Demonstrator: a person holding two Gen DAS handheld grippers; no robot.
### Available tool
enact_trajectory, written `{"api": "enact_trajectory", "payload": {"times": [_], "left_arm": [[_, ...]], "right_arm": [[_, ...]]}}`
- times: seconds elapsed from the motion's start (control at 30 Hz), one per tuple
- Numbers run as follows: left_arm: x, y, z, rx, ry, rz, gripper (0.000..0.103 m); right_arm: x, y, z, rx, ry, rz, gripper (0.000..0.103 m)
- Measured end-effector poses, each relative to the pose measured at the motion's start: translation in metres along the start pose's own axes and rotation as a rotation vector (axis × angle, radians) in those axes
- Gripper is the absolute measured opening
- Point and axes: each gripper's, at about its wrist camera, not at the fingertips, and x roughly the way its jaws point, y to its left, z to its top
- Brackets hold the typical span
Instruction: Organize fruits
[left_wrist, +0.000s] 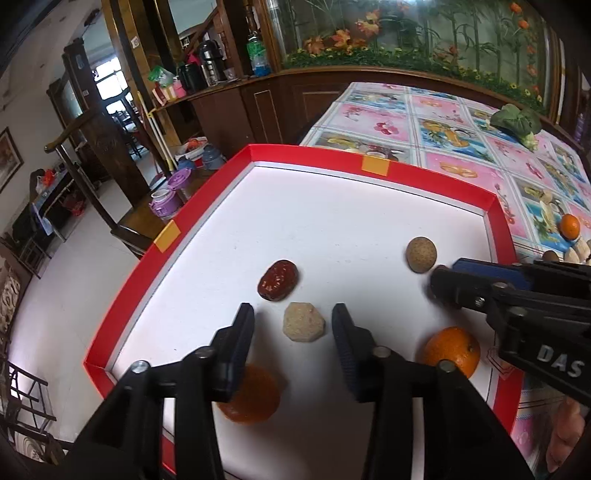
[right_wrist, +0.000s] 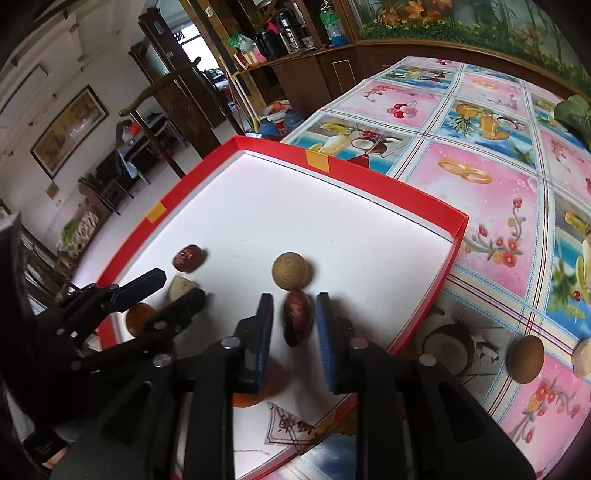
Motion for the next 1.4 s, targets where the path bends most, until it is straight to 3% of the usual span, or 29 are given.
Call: {"api": "enact_trajectory", "payload": {"times": [0.07, 0.97, 1.1, 1.3, 1.4], "left_arm": [[-0.001, 0.000, 0.000, 0.002, -0.002, 0.008, 0.045], [-0.033, -0.040, 0.020, 0.088, -0.075, 0.039, 0.053], [-0.045, -0.056, 0.023, 0.113, -0.083, -0.029, 0.059], [-0.061, -0.098, 0.027, 0.203, -0.093, -0.169, 0.062], [-0.061, -0.118, 0.031, 0.239, -0.094, -0.193, 0.063]], "right_arm": [[-0.007, -0.002, 0.000, 0.004, -0.030, 0.005, 0.038], [-0.103, -0.088, -0.010, 0.164, -0.219, -0.006, 0.039], [-0.133, -0.115, -0.017, 0.184, -0.270, -0.046, 0.039], [-0.195, -0.196, -0.043, 0.309, -0.363, -0.137, 0.039], [-0.206, -0.217, -0.054, 0.332, -0.339, -0.174, 0.039]]}}
